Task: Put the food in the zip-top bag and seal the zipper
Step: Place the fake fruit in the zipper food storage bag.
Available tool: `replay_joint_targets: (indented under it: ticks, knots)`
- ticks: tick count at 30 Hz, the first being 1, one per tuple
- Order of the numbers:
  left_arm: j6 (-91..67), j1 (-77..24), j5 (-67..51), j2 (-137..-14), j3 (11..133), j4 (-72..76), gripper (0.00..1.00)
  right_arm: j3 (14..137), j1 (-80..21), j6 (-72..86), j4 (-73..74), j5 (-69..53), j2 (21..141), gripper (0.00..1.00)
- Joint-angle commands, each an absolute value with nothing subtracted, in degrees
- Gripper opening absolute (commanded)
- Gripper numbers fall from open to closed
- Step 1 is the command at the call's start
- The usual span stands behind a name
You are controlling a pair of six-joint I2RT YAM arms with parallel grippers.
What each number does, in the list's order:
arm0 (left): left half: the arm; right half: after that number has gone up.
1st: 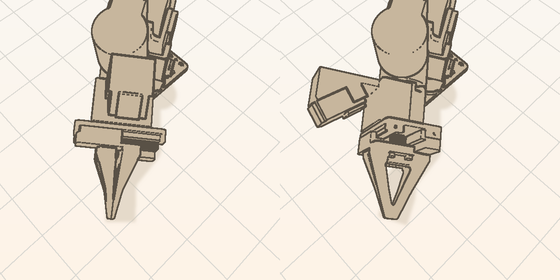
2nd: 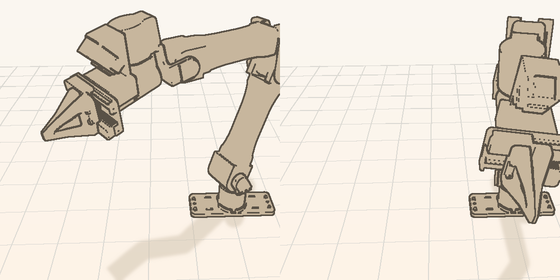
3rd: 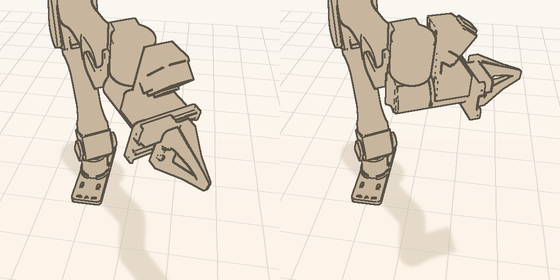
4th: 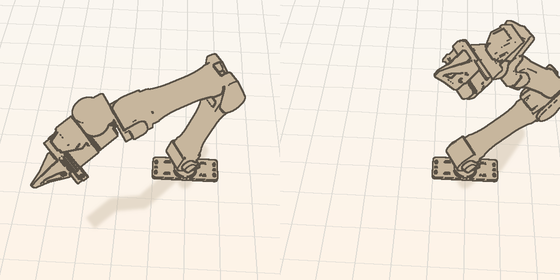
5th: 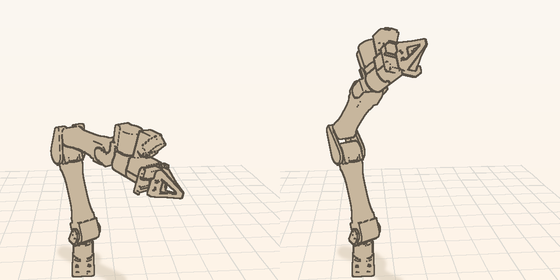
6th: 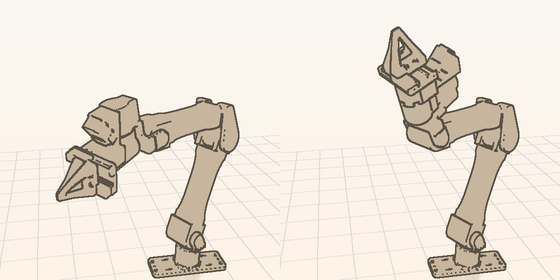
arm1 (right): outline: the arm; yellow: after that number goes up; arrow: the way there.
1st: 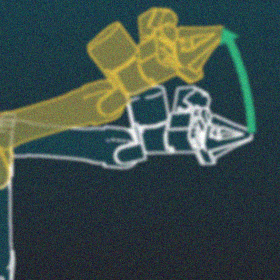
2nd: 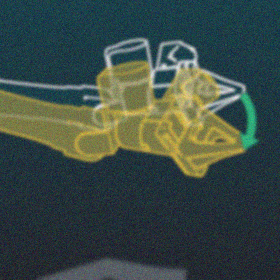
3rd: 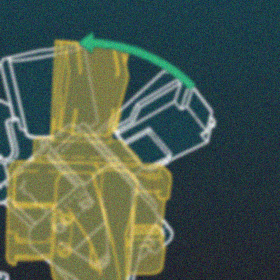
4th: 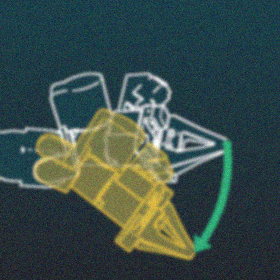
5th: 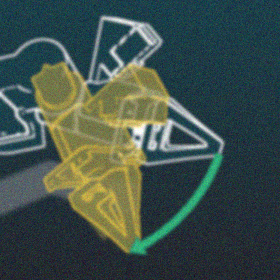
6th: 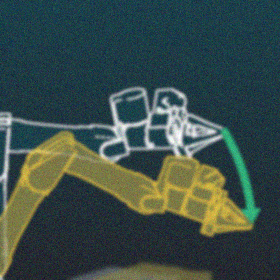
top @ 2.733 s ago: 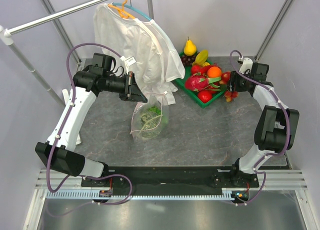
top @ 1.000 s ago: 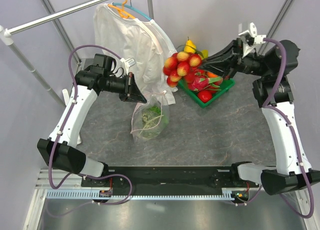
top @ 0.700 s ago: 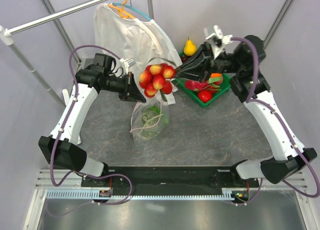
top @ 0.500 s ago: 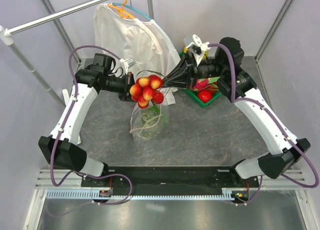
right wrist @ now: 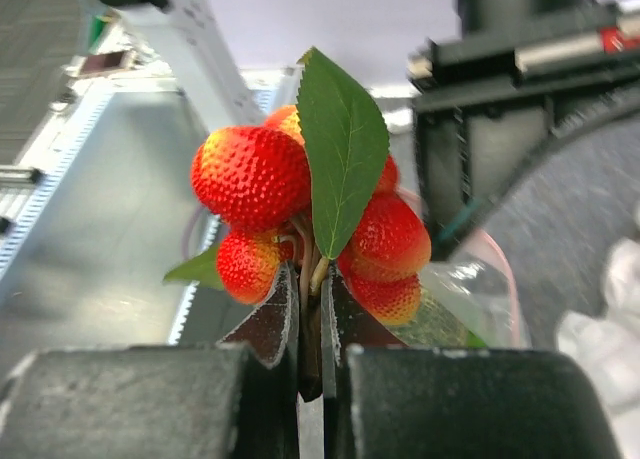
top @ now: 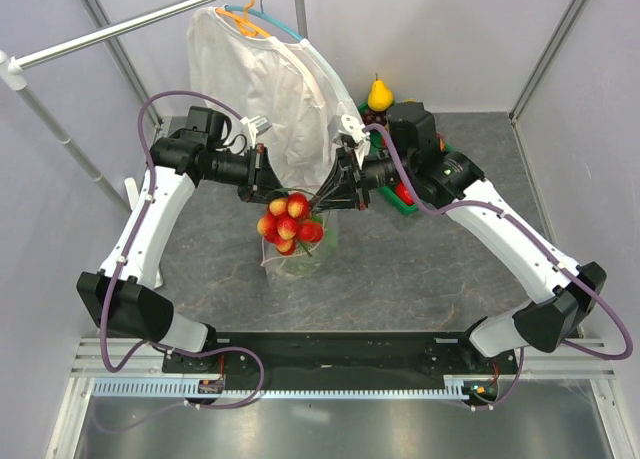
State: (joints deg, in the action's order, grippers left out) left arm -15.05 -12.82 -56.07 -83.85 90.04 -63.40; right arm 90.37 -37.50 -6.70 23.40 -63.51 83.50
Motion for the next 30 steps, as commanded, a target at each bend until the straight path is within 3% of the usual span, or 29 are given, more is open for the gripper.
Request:
replay_joint_targets:
  ticks: [1,9,16,21,30]
  knots:
    - [-12.92,-12.48,-59.32,-83.32,92.11,-63.63,0.02,90.35,-37.62,-16.33,28.74,-55.13,83.05,0.0]
    - [-12.39,-12.39,-59.24,-82.53,91.14,-63.72,0.02,94.04,-39.28,-9.58,28.03,-38.69,86.39,0.0]
    - [-13.09,-12.04,-59.33,-83.23,92.72,-63.99,0.02,98.17,-45.61,-25.55,43.14,-27.97,85.43,0.0]
    - [-13.45,-11.6,-60.55,-83.5,93.6,-64.07,0.02,99.93,-52.63,-34.79,49.13,-9.9,85.61,0.0]
    - [-13.45,-8.53,-63.63,-84.55,93.78,-64.69,0.02,105.3,-54.76,-41.13,56.86,-1.41,87.54,0.0]
